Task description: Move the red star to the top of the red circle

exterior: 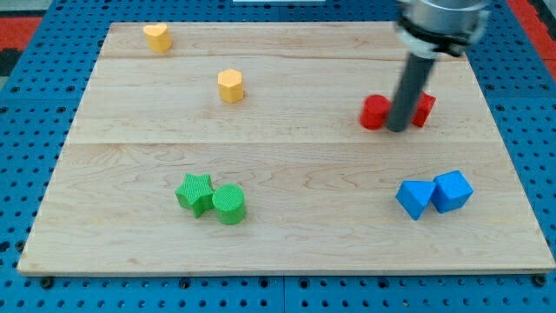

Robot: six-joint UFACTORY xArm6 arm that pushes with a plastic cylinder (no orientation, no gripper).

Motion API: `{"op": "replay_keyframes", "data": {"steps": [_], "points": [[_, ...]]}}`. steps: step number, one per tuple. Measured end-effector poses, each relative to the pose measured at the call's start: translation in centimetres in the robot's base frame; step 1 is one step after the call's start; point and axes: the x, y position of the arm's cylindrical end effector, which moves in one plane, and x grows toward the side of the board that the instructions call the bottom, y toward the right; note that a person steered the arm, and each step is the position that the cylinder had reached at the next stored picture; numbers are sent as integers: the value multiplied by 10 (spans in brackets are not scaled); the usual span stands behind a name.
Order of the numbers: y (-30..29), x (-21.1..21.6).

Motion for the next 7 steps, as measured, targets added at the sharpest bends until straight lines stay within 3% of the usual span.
{"op": "replay_keyframes", "data": {"steps": [1, 2, 3, 5, 7], "points": [[6, -5], [13, 29], [78, 11], [48, -56], [25, -77]]}}
